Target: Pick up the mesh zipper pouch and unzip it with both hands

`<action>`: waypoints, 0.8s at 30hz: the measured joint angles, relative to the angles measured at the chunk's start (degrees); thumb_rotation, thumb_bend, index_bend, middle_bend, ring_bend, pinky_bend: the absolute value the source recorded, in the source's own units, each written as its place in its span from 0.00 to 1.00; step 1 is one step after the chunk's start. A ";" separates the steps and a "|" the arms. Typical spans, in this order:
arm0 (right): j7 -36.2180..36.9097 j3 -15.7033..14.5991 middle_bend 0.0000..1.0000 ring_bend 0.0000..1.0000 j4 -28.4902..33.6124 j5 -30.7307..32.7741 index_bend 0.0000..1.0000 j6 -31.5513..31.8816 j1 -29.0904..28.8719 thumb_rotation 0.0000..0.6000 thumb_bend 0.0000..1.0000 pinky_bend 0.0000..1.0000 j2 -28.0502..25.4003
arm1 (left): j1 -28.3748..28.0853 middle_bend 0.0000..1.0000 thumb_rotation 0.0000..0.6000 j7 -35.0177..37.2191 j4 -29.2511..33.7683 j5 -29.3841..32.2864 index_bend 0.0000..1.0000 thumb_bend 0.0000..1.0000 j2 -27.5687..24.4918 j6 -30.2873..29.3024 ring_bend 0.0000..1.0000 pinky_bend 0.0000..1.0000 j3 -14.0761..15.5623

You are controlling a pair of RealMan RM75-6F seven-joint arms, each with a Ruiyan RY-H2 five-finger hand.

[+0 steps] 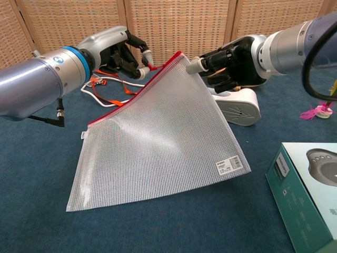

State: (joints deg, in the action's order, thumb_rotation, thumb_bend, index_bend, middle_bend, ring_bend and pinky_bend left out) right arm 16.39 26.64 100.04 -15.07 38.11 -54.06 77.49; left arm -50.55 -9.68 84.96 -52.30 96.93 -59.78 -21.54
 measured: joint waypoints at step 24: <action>6.52 3.61 0.93 0.94 2.15 -1.14 0.76 -2.86 4.44 1.00 0.79 1.00 -8.53 | 3.81 1.00 1.00 0.91 -2.34 1.84 0.94 0.57 -7.75 3.04 0.99 1.00 1.67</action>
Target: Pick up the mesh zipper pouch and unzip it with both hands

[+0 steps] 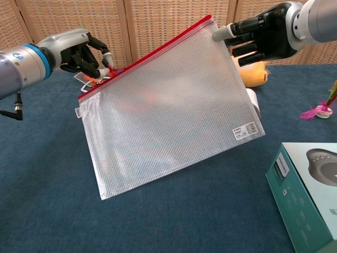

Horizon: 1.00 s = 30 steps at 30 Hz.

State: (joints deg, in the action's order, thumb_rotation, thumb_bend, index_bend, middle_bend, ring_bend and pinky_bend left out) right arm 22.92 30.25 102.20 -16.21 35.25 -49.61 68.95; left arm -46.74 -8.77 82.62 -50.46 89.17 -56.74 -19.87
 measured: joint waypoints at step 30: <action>3.26 -1.09 0.85 0.93 -3.01 -7.73 0.00 -2.56 4.38 1.00 0.00 1.00 -4.20 | 2.66 0.96 1.00 3.25 -1.90 -2.17 0.00 0.00 -8.99 4.96 0.91 0.95 2.15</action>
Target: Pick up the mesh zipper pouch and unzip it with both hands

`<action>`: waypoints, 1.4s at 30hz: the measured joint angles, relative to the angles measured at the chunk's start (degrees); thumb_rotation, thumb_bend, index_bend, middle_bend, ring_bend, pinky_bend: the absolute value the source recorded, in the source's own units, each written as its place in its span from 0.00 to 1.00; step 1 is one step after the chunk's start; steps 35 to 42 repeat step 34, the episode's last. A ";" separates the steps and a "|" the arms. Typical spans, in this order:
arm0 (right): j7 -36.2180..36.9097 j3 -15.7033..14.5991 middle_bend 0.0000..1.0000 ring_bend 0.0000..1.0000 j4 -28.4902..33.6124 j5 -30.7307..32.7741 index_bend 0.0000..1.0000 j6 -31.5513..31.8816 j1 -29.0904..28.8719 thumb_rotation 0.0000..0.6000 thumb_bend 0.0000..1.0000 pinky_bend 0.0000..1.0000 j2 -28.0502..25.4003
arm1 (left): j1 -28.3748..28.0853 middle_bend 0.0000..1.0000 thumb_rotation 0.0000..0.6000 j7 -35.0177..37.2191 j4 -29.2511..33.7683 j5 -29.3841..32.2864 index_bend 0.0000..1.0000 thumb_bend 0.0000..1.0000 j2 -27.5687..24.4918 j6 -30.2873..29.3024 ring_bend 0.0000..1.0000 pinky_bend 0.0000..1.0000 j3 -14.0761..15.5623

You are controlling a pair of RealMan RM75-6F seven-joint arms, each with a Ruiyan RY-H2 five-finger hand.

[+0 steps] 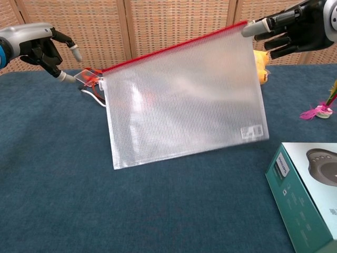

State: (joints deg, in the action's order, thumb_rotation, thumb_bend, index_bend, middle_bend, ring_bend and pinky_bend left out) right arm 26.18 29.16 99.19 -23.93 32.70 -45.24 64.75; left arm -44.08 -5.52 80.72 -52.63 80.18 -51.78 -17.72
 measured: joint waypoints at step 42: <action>-37.37 -29.60 0.00 0.00 -8.48 -62.34 0.00 56.78 26.03 1.00 0.00 0.00 2.39 | 28.64 0.00 1.00 -11.13 19.86 -24.93 0.00 0.00 -13.64 -36.43 0.00 0.00 18.80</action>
